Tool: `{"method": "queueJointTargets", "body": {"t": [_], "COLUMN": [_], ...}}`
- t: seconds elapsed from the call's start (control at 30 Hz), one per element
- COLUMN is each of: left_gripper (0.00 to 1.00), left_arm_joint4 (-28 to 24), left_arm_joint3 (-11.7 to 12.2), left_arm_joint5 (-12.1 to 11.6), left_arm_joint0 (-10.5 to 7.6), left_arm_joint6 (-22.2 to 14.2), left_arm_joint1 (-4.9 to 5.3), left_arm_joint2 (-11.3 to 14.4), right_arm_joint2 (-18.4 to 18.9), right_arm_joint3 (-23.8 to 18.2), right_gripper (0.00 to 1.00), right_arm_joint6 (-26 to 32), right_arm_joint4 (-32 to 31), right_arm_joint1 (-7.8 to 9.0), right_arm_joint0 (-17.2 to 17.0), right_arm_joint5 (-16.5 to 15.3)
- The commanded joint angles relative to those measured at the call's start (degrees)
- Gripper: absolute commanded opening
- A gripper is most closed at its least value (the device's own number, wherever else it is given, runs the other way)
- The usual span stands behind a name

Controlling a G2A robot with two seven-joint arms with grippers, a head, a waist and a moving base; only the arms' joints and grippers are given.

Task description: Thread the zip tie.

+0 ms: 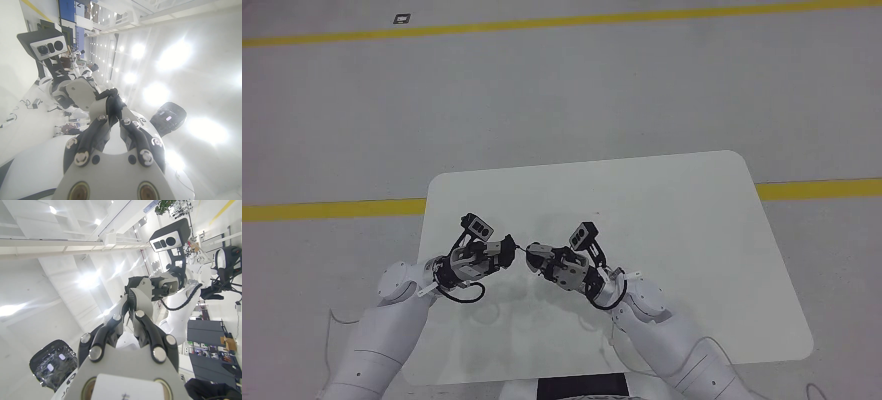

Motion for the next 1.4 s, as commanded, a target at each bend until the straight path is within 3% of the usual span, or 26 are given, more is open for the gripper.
{"method": "queueJointTargets", "body": {"t": [0.0, 0.73, 1.07, 1.37], "left_gripper": [0.00, 0.00, 0.00, 0.00], "left_arm_joint4": [0.00, 0.00, 0.00, 0.00], "left_arm_joint3": [0.00, 0.00, 0.00, 0.00], "left_arm_joint5": [0.00, 0.00, 0.00, 0.00], "left_arm_joint0": [0.00, 0.00, 0.00, 0.00], "left_arm_joint6": [0.00, 0.00, 0.00, 0.00], "left_arm_joint1": [0.00, 0.00, 0.00, 0.00], "left_arm_joint2": [0.00, 0.00, 0.00, 0.00], "right_arm_joint2": [0.11, 4.57, 11.93, 19.06], "right_arm_joint3": [0.07, -0.39, -2.56, -8.70], "right_gripper": [0.00, 0.00, 0.00, 0.00], "right_arm_joint6": [0.17, -0.50, -0.41, 0.69], "right_arm_joint4": [0.08, 0.19, 1.04, 0.16], "right_arm_joint1": [0.01, 1.02, 2.62, 4.16], "right_arm_joint0": [-0.07, -2.34, -6.81, -12.41], "right_arm_joint5": [-0.20, -0.77, -2.95, -5.55]}}
